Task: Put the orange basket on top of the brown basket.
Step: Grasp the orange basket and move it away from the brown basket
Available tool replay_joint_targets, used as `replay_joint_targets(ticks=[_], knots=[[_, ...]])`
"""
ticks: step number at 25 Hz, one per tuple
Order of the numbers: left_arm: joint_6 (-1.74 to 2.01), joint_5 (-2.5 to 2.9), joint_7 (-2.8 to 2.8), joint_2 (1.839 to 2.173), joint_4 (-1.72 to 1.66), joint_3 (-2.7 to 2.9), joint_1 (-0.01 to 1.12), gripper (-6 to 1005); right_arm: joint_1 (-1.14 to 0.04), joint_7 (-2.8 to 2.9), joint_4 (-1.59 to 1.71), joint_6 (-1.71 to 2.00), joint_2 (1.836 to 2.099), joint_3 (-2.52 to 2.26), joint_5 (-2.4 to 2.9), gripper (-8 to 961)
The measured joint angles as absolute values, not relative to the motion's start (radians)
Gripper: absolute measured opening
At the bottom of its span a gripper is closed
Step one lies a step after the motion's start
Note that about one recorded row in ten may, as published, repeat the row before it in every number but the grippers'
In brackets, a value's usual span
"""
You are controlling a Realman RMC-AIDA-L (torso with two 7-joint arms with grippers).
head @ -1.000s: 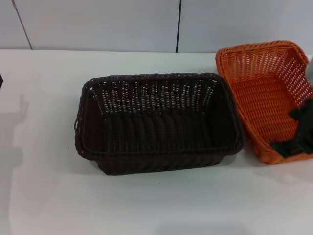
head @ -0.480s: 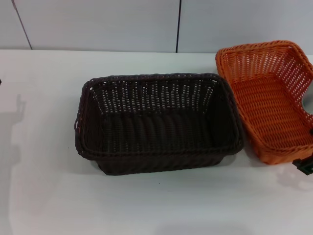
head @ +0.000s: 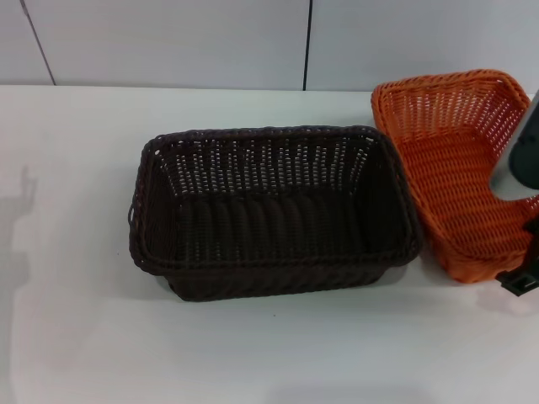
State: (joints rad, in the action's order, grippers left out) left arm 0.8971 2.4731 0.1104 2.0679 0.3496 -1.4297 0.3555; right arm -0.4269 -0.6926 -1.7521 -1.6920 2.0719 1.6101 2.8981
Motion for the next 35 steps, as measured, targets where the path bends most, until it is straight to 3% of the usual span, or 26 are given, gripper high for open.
replay_joint_targets(ticks=[16, 19, 24, 35], knots=[[0.897, 2.471, 0.115, 2.063, 0.336, -1.455, 0.368, 778, -0.467, -0.684, -1.550, -1.578, 2.072, 1.581, 2.919, 727], [0.897, 2.471, 0.115, 2.062, 0.336, -1.455, 0.369, 778, -0.468, -0.676, -1.542, -1.573, 2.073, 1.577, 2.919, 511], [0.897, 2.471, 0.117, 2.062, 0.336, -1.457, 0.370, 777, -0.477, -0.649, -1.555, -1.570, 2.072, 1.586, 2.919, 305], [0.897, 2.471, 0.117, 2.062, 0.336, -1.457, 0.370, 777, -0.534, -0.560, -1.607, -1.587, 2.066, 1.644, 2.919, 226]])
